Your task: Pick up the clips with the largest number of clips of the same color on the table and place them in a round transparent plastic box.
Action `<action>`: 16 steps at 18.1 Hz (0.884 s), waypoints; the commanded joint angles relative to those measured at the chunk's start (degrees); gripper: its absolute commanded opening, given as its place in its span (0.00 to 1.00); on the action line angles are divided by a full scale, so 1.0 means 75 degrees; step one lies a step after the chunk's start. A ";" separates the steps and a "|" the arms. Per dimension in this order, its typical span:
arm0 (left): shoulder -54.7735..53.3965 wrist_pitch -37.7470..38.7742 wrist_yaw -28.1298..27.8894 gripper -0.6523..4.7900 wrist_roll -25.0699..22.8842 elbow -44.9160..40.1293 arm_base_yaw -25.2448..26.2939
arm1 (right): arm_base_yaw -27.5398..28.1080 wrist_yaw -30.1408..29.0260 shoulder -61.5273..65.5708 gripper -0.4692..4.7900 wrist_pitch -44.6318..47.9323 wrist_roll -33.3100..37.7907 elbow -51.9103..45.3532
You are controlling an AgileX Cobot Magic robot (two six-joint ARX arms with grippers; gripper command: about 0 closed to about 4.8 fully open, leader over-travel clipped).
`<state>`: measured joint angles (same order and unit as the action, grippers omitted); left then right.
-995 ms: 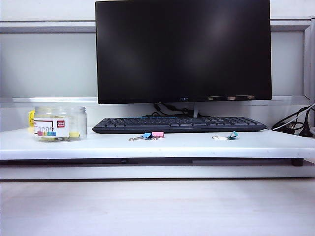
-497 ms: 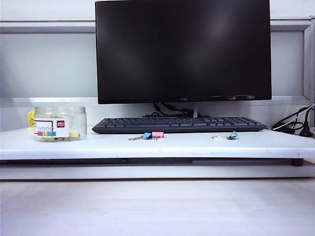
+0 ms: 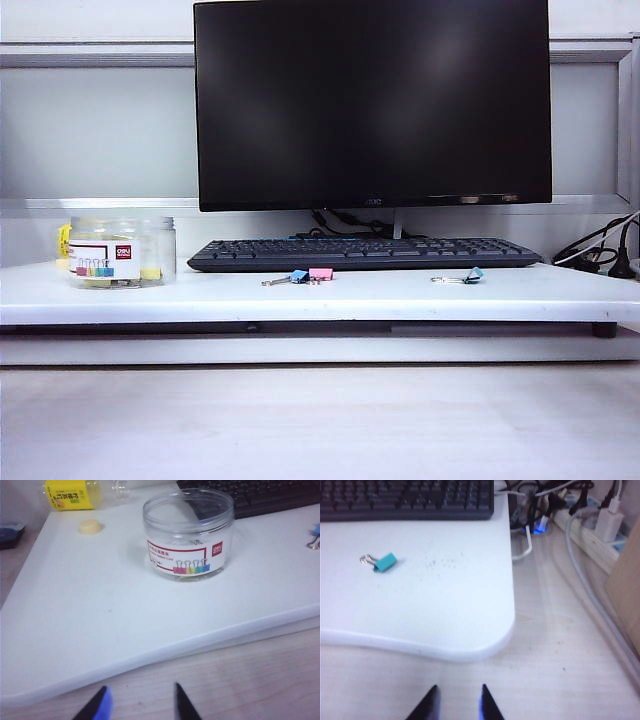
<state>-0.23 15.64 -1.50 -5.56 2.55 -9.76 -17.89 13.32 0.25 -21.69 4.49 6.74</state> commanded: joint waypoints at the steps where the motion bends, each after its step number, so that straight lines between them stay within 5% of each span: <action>1: 0.0023 0.0067 0.0035 0.44 0.0003 -0.0055 0.0000 | 0.0003 0.0102 -0.0015 0.29 0.0516 0.0006 -0.0163; 16: 0.0023 0.0067 0.0035 0.44 0.0003 -0.0055 0.0000 | 0.0009 0.0863 -0.0015 0.29 0.1276 -0.0055 -0.0691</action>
<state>-0.23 15.64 -1.50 -5.56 2.55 -9.76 -17.87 19.40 0.23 -12.71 4.27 1.78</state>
